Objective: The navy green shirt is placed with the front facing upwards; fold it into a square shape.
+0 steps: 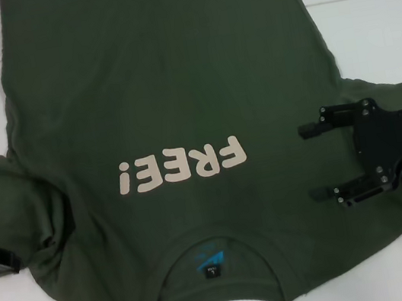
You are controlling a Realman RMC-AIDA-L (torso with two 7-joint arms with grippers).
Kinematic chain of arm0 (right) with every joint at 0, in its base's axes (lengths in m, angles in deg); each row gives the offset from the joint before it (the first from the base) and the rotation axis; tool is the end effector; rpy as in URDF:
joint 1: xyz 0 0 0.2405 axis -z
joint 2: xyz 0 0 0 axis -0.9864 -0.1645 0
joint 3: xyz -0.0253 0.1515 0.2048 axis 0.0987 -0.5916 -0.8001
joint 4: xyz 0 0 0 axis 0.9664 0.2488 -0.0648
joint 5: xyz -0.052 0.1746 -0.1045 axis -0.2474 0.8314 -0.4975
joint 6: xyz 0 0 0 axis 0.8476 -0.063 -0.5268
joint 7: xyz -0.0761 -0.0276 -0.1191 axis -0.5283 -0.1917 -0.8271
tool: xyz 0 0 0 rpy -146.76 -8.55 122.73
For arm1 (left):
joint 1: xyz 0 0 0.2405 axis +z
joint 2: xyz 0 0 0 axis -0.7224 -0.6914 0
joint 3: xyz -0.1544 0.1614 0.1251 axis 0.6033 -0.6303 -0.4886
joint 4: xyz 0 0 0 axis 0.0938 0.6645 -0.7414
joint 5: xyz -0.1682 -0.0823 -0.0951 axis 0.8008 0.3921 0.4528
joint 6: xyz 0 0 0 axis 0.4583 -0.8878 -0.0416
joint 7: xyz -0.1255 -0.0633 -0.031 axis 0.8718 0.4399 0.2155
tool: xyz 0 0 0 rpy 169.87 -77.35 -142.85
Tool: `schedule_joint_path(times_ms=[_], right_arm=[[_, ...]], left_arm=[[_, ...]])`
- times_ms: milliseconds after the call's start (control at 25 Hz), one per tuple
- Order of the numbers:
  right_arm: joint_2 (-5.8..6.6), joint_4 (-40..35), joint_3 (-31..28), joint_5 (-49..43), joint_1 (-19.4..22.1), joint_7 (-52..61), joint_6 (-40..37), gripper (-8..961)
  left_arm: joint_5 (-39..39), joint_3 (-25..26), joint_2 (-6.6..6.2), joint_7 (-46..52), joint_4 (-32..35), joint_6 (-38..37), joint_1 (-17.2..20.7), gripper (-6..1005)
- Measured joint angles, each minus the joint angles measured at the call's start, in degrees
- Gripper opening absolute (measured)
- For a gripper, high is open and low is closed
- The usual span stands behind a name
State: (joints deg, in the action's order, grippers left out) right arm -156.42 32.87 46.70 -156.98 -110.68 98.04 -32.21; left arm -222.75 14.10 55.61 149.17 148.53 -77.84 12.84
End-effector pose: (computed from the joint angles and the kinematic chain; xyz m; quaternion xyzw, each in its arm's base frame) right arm 0.2497 0.3181 0.0204 -0.9836 -0.0200 0.1512 0.0966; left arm -0.3196 0.3332 0.0707 -0.7346 -0.6280 0.1488 0.2092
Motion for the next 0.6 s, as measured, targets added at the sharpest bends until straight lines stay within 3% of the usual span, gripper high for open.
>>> schedule_joint_path(times_ms=[600], right_arm=[[0.12, 0.51, 0.01, 0.01, -0.29, -0.46, 0.13, 914]], left_arm=[[0.07, 0.05, 0.29, 0.60, -0.29, 0.25, -0.02, 315]])
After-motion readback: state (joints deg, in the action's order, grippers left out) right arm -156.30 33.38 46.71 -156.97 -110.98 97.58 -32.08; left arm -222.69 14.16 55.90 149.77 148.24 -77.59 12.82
